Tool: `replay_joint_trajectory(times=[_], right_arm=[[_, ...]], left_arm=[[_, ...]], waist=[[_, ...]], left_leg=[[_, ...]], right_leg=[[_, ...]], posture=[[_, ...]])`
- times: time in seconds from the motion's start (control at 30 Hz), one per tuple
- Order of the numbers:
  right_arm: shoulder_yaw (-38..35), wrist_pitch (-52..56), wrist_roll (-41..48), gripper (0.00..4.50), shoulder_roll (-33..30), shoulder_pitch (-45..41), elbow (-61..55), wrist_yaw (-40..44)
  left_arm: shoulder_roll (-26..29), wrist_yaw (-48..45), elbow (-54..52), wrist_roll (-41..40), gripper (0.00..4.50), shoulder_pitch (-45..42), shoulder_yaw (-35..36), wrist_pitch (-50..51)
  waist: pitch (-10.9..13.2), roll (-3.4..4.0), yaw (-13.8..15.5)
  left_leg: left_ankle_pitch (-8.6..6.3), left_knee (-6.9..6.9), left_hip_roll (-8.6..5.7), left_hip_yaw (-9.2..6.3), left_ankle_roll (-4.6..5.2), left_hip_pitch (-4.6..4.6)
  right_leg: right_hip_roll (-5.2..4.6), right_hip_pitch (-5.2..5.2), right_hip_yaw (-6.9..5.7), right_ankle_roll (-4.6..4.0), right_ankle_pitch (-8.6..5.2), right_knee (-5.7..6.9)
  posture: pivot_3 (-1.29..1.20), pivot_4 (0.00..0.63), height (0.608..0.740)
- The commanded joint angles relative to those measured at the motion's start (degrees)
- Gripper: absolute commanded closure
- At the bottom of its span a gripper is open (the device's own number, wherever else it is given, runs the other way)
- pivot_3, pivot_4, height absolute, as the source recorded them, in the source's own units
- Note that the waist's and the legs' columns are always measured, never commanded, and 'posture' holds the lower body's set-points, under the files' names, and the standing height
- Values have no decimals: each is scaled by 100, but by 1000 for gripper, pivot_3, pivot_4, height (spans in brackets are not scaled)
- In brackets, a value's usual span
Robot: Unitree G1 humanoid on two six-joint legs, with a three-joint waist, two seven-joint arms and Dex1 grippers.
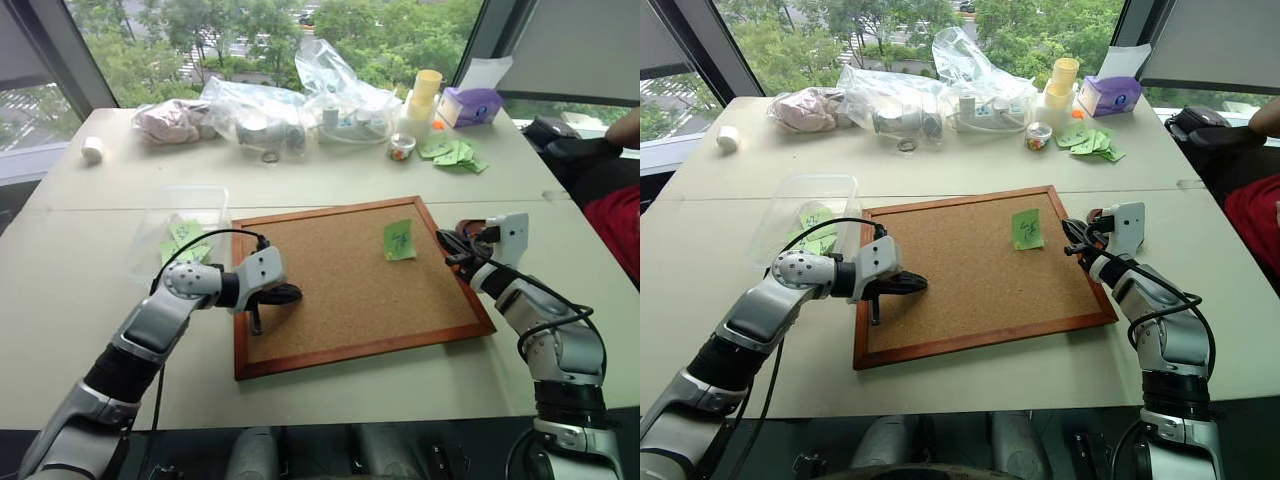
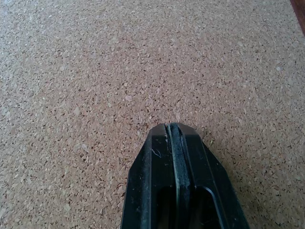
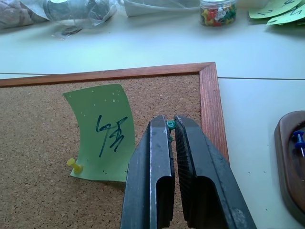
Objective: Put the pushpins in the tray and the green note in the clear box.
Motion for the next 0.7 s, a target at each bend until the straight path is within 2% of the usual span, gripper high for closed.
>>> replay_joint_trajectory(times=[0.03,0.17,0.3,0.43,0.67,0.7], right_arm=[[-202,-158,71,4290,-30,-99,-233,-68],[-467,-434,-247,4290,-145,-392,310,-551],[-398,-642,-746,4290,-349,-698,1071,-883],[-292,-747,-993,4290,-450,-962,1852,-913],[-354,-948,-1042,4290,-436,-1181,2427,-856],[-376,-972,-1031,4059,-423,-1191,2448,-864]], left_arm=[[73,-92,-52,75,4500,85,-106,43],[71,-93,-33,70,4500,79,-83,30],[45,-96,-5,72,4500,54,-92,-1],[70,-132,34,124,4500,20,-122,-95],[85,-150,56,164,4500,26,-76,-136],[88,-150,39,162,4500,38,-71,-129]], waist=[[0,0,0],[0,0,-3],[0,0,-3],[0,1,-5],[0,2,-9],[-1,2,-8]], left_leg=[[0,0,0,0,0,0],[0,0,-1,1,0,0],[1,0,0,1,-2,0],[2,0,-1,3,-3,1],[2,0,0,5,-4,2],[2,0,0,5,-4,2]], right_leg=[[0,0,0,0,0,0],[-1,0,0,0,0,0],[0,0,0,0,0,0],[-1,0,1,0,0,0],[-1,0,2,0,0,0],[0,0,2,0,0,0]], posture=[[0,150,738],[0,150,738],[0,150,738],[0,150,738],[0,150,738],[0,150,738]])
